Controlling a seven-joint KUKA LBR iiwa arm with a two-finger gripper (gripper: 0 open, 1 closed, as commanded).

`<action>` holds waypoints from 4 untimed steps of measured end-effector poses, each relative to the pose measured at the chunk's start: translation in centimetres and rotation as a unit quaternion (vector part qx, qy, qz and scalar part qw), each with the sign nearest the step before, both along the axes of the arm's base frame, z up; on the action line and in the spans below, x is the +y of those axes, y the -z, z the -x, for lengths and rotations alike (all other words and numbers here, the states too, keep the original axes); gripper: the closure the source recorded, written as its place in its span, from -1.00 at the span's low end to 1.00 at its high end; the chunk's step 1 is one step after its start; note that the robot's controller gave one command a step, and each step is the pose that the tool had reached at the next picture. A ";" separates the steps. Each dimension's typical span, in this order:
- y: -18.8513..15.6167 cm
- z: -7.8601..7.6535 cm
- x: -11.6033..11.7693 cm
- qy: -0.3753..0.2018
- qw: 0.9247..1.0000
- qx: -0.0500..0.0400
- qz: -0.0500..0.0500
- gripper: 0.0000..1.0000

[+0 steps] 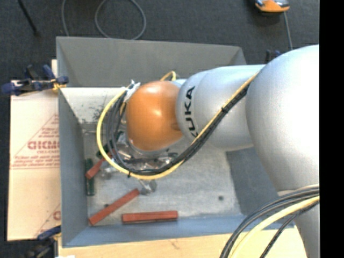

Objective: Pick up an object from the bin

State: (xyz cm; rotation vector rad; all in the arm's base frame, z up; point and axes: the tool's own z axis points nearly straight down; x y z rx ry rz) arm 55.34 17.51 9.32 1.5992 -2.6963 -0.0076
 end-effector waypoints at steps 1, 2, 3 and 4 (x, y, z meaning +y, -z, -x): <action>1.2 8.2 -2.7 -0.003 1.000 -0.006 -0.001 -1.00; 2.2 -0.3 -5.6 0.143 0.990 -0.006 0.000 -1.00; 2.2 -0.2 -5.6 0.141 0.990 -0.006 0.000 1.00; -13.2 -2.4 -3.6 0.151 0.989 -0.010 -0.001 1.00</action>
Offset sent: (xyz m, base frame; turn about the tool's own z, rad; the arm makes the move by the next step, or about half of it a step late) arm -0.0812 -0.0259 -0.0120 -0.0048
